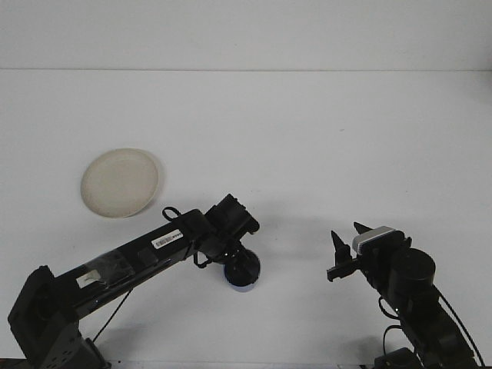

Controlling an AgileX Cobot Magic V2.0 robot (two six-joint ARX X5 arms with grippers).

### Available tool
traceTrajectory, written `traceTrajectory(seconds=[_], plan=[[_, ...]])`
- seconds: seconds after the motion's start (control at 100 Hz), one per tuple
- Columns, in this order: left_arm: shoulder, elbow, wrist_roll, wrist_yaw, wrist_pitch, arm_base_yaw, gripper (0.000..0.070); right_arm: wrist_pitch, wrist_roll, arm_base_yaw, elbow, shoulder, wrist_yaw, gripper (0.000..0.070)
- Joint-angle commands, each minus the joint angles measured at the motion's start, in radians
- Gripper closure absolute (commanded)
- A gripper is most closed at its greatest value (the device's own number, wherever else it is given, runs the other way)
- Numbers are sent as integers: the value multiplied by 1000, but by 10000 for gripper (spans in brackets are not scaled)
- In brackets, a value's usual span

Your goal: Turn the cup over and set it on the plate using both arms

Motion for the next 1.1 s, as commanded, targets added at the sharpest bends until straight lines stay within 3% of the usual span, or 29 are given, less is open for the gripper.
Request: traceTrajectory(seconds=[0.0, 0.22, 0.65, 0.83, 1.0, 1.09], plan=[[0, 54, 6, -16, -19, 3, 686, 12, 10, 4, 6, 3, 0, 330], [-50, 201, 38, -126, -153, 96, 686, 12, 9, 4, 6, 3, 0, 330], [-166, 282, 62, -126, -206, 605, 686, 12, 9, 4, 6, 3, 0, 331], [-132, 282, 62, -121, -173, 790, 687, 12, 9, 4, 6, 3, 0, 331], [-47, 282, 62, -18, -155, 913, 687, 11, 9, 4, 6, 3, 0, 331], [5, 282, 81, -13, -126, 944, 686, 11, 9, 4, 6, 3, 0, 330]])
